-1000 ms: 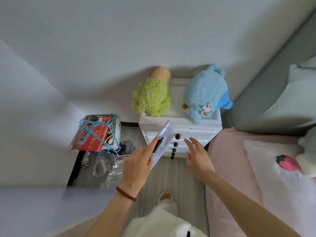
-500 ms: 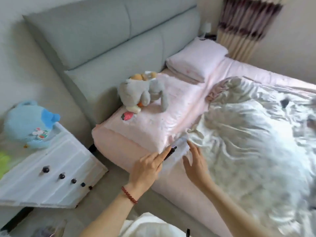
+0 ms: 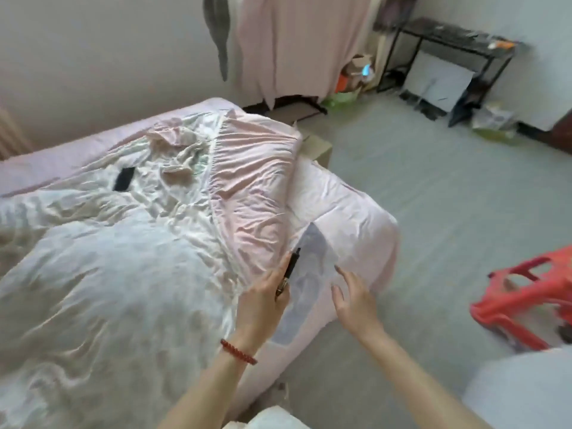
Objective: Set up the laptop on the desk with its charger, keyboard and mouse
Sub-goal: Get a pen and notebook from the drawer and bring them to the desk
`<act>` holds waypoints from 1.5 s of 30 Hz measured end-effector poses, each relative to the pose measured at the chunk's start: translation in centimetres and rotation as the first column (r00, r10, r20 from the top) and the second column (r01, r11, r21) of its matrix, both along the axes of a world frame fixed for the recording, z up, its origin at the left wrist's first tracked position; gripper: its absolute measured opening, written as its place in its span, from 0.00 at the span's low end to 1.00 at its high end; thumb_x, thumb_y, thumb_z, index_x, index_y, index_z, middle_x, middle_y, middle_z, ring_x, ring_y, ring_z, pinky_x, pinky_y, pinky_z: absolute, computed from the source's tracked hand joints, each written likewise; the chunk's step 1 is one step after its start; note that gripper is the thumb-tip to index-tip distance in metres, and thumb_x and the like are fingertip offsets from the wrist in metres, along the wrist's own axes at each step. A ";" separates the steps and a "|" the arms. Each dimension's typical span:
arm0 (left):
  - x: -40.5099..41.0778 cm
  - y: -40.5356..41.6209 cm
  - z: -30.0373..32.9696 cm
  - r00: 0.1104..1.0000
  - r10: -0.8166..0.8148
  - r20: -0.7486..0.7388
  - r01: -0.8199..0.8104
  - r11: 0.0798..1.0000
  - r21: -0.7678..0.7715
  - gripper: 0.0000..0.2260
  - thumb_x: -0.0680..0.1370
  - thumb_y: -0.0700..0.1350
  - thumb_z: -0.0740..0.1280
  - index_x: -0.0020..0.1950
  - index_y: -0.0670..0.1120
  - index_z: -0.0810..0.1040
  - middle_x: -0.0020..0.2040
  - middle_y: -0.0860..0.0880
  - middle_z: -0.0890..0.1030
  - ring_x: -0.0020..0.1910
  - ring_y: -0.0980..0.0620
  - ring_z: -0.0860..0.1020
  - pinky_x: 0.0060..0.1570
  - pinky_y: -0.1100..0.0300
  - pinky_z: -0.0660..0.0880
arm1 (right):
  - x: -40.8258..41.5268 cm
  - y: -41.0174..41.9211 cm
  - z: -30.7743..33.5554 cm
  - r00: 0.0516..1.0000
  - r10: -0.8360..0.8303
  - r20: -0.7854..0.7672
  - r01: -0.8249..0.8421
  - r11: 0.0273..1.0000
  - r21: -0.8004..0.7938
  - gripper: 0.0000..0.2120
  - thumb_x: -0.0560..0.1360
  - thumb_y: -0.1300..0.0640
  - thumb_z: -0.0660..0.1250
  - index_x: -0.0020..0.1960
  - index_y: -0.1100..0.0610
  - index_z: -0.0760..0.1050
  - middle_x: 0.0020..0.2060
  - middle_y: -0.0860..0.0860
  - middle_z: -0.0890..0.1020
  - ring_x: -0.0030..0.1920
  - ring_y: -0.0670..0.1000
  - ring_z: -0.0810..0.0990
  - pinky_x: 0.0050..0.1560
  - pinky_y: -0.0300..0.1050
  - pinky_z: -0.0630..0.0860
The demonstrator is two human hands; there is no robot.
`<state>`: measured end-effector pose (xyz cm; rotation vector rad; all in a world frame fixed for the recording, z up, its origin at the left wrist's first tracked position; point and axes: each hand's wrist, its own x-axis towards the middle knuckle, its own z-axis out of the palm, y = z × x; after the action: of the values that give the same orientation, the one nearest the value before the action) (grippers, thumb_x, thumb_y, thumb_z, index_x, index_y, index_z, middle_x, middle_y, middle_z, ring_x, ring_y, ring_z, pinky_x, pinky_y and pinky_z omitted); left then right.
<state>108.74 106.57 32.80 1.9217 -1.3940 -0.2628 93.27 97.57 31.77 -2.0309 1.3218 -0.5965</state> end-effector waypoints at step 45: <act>-25.2 -129.1 -1.2 0.982 -0.170 0.079 0.153 0.971 0.182 0.12 0.79 0.44 0.57 0.60 0.48 0.73 0.50 0.47 0.76 0.43 0.41 0.78 0.38 0.52 0.73 | -30.4 -121.6 -0.6 0.798 -0.543 -0.262 0.525 0.839 -0.144 0.11 0.78 0.56 0.58 0.58 0.59 0.70 0.56 0.55 0.79 0.49 0.61 0.79 0.41 0.47 0.66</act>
<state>83.53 -22.51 31.65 1.9854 -1.6411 -0.3885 62.88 -24.03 31.14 -1.8317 2.1199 -0.5972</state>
